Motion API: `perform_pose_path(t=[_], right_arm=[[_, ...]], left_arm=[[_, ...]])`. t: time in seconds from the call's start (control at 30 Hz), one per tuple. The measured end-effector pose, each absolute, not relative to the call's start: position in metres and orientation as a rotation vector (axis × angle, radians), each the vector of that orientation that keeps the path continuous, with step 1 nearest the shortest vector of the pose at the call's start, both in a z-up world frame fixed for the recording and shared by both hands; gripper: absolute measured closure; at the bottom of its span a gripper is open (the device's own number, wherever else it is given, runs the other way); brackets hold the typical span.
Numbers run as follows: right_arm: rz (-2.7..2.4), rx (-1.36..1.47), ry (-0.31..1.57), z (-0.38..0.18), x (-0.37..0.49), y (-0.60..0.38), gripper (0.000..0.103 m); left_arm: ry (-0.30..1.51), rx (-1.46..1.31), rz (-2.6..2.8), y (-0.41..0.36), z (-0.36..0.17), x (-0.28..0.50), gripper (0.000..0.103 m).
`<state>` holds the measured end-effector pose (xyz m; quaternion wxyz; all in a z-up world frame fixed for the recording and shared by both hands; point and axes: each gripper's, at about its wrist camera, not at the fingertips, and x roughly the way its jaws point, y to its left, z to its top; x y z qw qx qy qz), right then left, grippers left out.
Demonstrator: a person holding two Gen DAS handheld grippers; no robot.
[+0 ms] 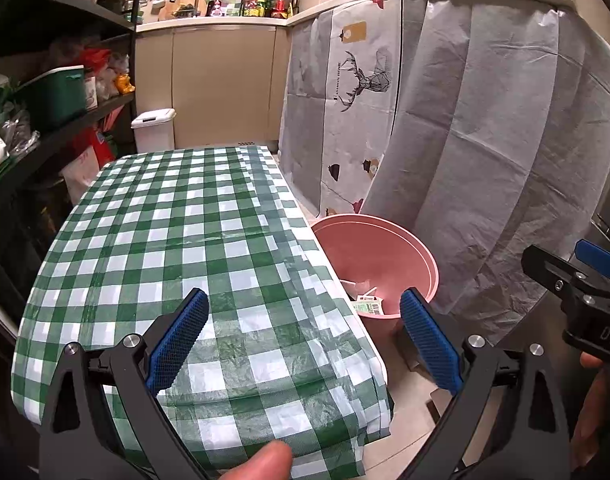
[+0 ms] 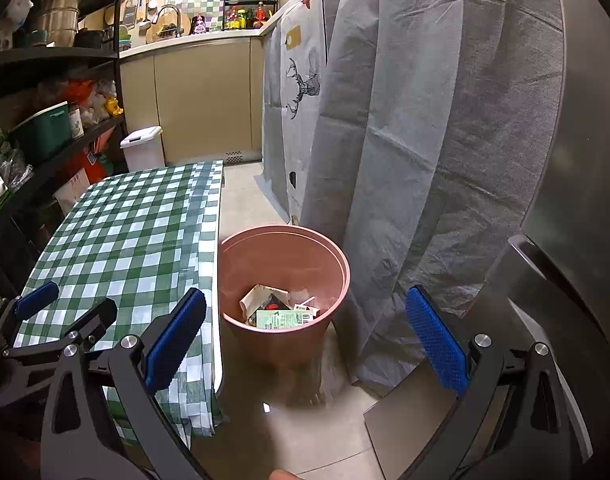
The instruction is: Collect trash
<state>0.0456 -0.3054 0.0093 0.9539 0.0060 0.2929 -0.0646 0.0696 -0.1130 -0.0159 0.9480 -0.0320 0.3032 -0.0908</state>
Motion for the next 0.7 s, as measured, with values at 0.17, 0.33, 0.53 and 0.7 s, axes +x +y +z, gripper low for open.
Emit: perform_pose_path(t=[0.17, 0.33, 0.53, 0.7], right_arm=[[-0.132, 0.015, 0.599, 0.0086, 0.0479, -0.3065, 0.005], [-0.133, 0.018, 0.599, 0.008, 0.0468, -0.306, 0.005], [-0.134, 0.018, 0.602, 0.0063, 0.0477, -0.3065, 0.005], [-0.135, 0.02, 0.601, 0.006, 0.0479, -0.307, 0.005]], left_arm=[[0.627, -0.064, -0.186, -0.1142, -0.0172, 0.0708, 0.009], [0.625, -0.059, -0.197, -0.1164, -0.0177, 0.0703, 0.01], [0.626, -0.056, -0.202, -0.1173, -0.0183, 0.0694, 0.009], [0.627, -0.063, -0.206, -0.1176, -0.0182, 0.0693, 0.01]])
